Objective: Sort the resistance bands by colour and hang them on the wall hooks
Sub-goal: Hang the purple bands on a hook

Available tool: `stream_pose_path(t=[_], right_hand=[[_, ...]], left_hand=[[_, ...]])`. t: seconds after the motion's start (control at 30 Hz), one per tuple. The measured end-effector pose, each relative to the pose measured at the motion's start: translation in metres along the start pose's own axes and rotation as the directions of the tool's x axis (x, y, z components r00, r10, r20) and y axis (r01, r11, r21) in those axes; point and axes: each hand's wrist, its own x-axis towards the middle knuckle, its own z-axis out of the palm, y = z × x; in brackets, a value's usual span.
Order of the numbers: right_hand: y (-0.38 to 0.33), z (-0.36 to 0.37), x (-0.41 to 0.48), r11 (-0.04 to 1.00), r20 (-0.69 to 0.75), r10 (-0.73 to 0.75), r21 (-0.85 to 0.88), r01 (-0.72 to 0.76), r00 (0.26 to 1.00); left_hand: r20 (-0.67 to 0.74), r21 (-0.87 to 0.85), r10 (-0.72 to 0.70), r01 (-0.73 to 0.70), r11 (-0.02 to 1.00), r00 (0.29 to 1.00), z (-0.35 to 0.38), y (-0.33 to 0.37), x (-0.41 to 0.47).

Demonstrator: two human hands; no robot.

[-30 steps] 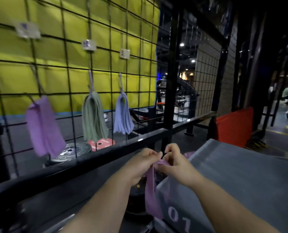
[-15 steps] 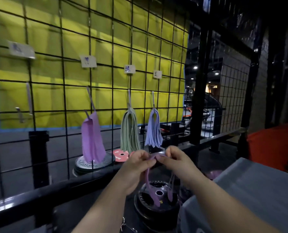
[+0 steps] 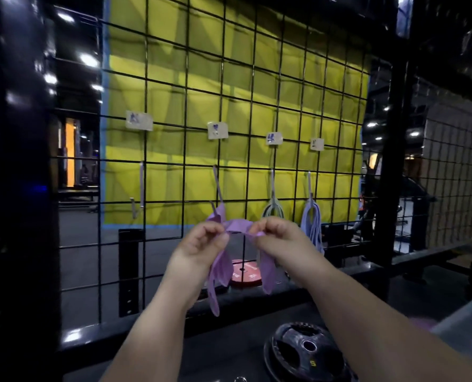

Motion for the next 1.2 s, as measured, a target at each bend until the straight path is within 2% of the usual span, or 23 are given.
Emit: stream_pose_path(t=[0.1,0.23,0.37,0.47,0.6,0.67,0.8,0.9,0.97,1.2], right_hand=[[-0.015,0.011,0.013,0.999,0.006,-0.049,0.001,0.049,0.999],[-0.029,0.025,0.035,0.995,-0.016,-0.095,-0.040,0.095,0.995],[-0.036,0.029,0.052,0.996,-0.073,-0.046,-0.076,0.041,0.996],[-0.032,0.030,0.061,0.988,-0.130,-0.071,-0.143,0.052,0.989],[-0.017,0.031,0.066,0.986,-0.135,-0.062,-0.163,0.040,0.989],[-0.008,0.030,0.066,0.982,-0.138,-0.058,-0.186,0.031,0.989],[0.010,0.025,0.066,0.988,-0.150,-0.002,-0.153,-0.021,0.989],[0.019,0.025,0.062,0.995,-0.143,0.029,-0.093,-0.042,0.989],[0.022,0.024,0.059,0.992,-0.128,0.038,-0.117,-0.053,0.991],[0.032,0.026,0.055,0.982,-0.080,0.052,-0.177,-0.066,0.995]], left_hand=[[-0.019,0.036,0.107,-0.106,0.994,0.994,-0.011,0.019,0.008],[-0.079,0.106,0.183,-0.174,0.979,0.980,-0.016,0.032,0.026],[-0.170,0.366,0.279,-0.202,0.908,0.945,-0.019,0.021,0.047],[-0.216,0.480,0.317,-0.183,0.858,0.923,-0.014,0.012,0.056],[-0.201,0.641,0.392,-0.182,0.745,0.898,-0.009,0.003,0.053],[-0.195,0.668,0.391,-0.170,0.725,0.899,-0.008,-0.003,0.049],[-0.241,0.643,0.308,-0.086,0.761,0.921,-0.004,-0.009,0.043],[-0.241,0.623,0.275,-0.069,0.779,0.931,-0.002,-0.009,0.036],[-0.232,0.617,0.251,-0.057,0.785,0.940,-0.001,-0.007,0.033],[-0.208,0.687,0.177,0.015,0.727,0.962,-0.002,-0.002,0.033]])
